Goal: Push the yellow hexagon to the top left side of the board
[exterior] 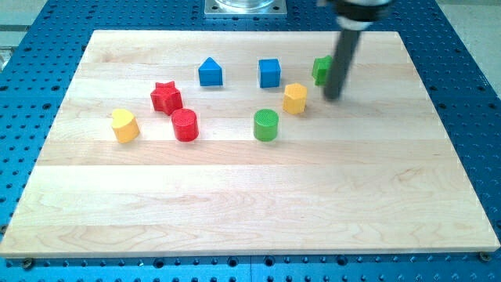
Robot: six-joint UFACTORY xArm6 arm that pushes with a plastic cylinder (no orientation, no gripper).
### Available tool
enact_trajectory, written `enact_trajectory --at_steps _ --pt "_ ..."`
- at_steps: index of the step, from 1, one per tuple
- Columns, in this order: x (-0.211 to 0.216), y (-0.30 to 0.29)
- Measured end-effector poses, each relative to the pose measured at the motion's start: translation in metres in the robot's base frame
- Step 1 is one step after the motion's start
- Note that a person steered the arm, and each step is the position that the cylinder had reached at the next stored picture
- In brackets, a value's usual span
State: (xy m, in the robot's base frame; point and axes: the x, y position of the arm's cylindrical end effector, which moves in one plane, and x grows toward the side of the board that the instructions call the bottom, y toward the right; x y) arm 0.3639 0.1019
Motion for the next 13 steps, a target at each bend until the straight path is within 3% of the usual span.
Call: enact_trajectory --at_steps 1,2,4,5,6,7,9,10,12,13 --pt "0.035 -0.042" --pt "0.088 -0.031" --pt "0.102 -0.12" --pt "0.122 -0.102" --pt "0.125 -0.045" --pt "0.081 -0.048" --pt "0.013 -0.142" --pt "-0.003 -0.212" --pt "-0.024 -0.234" --pt "-0.056 -0.281"
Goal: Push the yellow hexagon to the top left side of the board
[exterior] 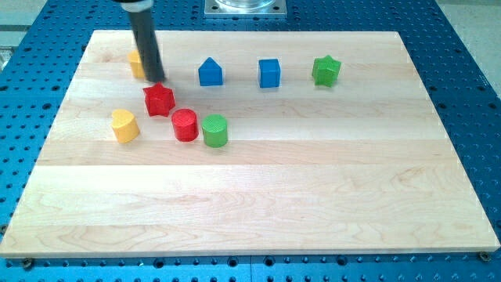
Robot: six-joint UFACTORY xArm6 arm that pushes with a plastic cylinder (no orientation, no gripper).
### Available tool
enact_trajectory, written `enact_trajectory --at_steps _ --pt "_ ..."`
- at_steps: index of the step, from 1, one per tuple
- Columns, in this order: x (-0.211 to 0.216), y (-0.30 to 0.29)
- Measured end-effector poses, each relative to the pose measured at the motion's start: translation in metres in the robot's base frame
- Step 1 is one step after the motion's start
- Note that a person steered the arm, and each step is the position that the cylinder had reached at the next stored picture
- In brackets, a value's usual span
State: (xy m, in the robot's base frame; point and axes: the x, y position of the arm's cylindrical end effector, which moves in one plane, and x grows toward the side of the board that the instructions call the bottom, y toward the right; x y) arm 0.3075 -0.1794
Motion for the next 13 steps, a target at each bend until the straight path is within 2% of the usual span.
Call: enact_trajectory --at_steps 1,3,4,5,6,9,12,13 --pt "0.01 -0.027" --pt "-0.003 -0.022" --pt "-0.016 0.006" --pt "-0.062 -0.01" --pt "-0.069 -0.022" --pt "0.021 -0.045" --pt "-0.041 -0.069" --pt "0.007 -0.073"
